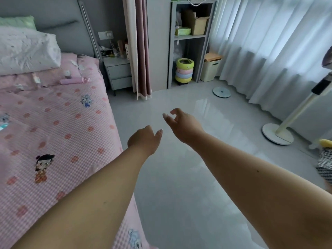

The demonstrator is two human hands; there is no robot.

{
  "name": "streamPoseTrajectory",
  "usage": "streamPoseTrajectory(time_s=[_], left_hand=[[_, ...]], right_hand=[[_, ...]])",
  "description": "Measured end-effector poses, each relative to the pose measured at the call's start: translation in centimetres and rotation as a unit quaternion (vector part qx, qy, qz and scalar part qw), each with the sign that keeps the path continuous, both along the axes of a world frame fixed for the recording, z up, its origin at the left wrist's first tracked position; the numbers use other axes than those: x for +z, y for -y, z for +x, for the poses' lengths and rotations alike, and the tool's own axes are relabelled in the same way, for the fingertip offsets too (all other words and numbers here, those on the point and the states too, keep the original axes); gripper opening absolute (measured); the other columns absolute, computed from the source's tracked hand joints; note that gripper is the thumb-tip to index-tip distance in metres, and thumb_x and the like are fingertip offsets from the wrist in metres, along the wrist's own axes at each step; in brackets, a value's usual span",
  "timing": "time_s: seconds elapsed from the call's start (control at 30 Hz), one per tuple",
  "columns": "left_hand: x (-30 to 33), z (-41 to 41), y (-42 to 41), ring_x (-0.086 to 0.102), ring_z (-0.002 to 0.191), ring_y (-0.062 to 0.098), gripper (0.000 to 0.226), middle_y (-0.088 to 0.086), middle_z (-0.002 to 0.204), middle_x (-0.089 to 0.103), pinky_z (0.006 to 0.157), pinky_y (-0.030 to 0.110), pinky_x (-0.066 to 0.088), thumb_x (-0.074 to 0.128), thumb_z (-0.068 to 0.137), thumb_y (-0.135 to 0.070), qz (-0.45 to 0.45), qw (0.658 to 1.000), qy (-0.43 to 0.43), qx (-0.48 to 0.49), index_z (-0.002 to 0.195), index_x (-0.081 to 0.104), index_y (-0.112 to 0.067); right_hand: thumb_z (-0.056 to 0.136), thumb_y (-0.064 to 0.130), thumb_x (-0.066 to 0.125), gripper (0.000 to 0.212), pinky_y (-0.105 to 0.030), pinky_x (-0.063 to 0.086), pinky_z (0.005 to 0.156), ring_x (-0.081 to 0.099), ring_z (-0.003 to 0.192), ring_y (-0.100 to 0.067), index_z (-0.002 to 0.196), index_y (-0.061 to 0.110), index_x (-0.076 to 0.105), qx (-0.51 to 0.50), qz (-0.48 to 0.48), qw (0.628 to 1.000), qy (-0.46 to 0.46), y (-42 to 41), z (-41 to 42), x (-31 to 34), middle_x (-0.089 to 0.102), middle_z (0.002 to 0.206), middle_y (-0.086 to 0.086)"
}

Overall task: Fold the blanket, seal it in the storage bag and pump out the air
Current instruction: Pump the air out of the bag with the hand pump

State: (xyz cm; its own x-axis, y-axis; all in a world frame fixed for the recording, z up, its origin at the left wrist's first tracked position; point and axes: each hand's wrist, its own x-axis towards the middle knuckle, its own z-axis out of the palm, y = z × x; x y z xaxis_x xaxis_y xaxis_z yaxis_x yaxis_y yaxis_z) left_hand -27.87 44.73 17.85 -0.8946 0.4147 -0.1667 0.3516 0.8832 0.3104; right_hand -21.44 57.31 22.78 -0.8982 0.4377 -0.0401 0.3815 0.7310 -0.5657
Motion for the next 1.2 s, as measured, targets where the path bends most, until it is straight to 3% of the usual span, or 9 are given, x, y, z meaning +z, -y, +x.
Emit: streamPoseTrajectory(time_s=[0.33, 0.6, 0.9, 1.07, 1.2], left_hand=[[-2.1, -9.1, -2.3, 0.055, 0.119, 0.027, 0.053, 0.005, 0.135, 0.055, 0.091, 0.034, 0.044, 0.032, 0.098, -0.052, -0.010, 0.998, 0.028, 0.061, 0.130, 0.050, -0.013], [-1.7, -23.0, 0.9, 0.052, 0.122, 0.026, 0.049, 0.006, 0.136, 0.054, 0.098, 0.035, 0.043, 0.038, 0.097, -0.047, -0.059, 0.992, 0.053, 0.097, 0.131, 0.051, -0.013], [-0.4, -38.2, 4.4, 0.052, 0.122, 0.025, 0.051, 0.005, 0.139, 0.052, 0.100, 0.036, 0.044, 0.035, 0.099, -0.047, -0.066, 0.979, 0.077, 0.179, 0.134, 0.048, -0.012], [0.3, -46.0, 3.9, 0.058, 0.108, 0.024, 0.047, 0.009, 0.126, 0.059, 0.088, 0.030, 0.046, 0.039, 0.100, -0.041, -0.043, 0.969, 0.088, 0.226, 0.130, 0.053, -0.008], [0.4, -51.6, 3.7, 0.059, 0.095, 0.024, 0.024, 0.009, 0.111, 0.061, 0.085, 0.034, 0.049, 0.042, 0.100, -0.036, -0.016, 0.952, 0.094, 0.290, 0.106, 0.054, -0.016]], right_hand=[[0.094, 0.064, 0.032, 0.061, -0.032, 0.045, 0.076, 0.059, 0.103, -0.022, 0.136, 0.020, 0.044, 0.061, -0.001, 0.998, 0.017, -5.6, -9.3, -2.0, 0.061, 0.122, -0.004], [0.095, 0.060, 0.036, 0.058, -0.033, 0.046, 0.087, 0.059, 0.107, -0.023, 0.136, 0.019, 0.046, 0.126, -0.020, 0.992, -0.010, -4.5, -27.6, -1.5, 0.061, 0.123, -0.006], [0.095, 0.060, 0.037, 0.061, -0.034, 0.047, 0.087, 0.059, 0.108, -0.024, 0.138, 0.018, 0.044, 0.189, -0.022, 0.982, -0.013, -3.6, -45.3, -0.7, 0.060, 0.124, -0.005], [0.096, 0.061, 0.032, 0.060, -0.028, 0.037, 0.079, 0.056, 0.115, -0.022, 0.137, 0.020, 0.046, 0.257, 0.006, 0.966, 0.020, -4.6, -55.7, -1.2, 0.060, 0.130, -0.001], [0.092, 0.068, 0.032, 0.063, -0.031, 0.047, 0.076, 0.061, 0.100, -0.021, 0.130, 0.020, 0.050, 0.313, 0.004, 0.948, 0.049, -5.3, -64.4, -1.8, 0.064, 0.120, -0.002]])
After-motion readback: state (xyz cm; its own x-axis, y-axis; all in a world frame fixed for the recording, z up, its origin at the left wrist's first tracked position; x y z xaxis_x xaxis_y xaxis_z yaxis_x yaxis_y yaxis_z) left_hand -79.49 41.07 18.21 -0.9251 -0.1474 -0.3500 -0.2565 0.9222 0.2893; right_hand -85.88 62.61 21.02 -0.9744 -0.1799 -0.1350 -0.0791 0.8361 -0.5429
